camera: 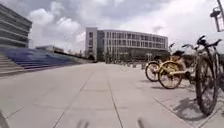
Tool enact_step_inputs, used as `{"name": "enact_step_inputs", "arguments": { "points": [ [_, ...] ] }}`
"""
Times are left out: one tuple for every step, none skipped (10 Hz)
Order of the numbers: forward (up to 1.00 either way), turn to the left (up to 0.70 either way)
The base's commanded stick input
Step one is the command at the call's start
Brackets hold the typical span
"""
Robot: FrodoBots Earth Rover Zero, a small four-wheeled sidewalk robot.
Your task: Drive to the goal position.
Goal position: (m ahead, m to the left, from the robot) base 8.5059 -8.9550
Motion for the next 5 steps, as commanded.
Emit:
{"name": "enact_step_inputs", "arguments": {
  "points": [
    [0.70,0.00],
    [0.70,0.00],
    [0.70,0.00],
    [0.70,0.00],
    [0.70,0.00]
  ]
}}
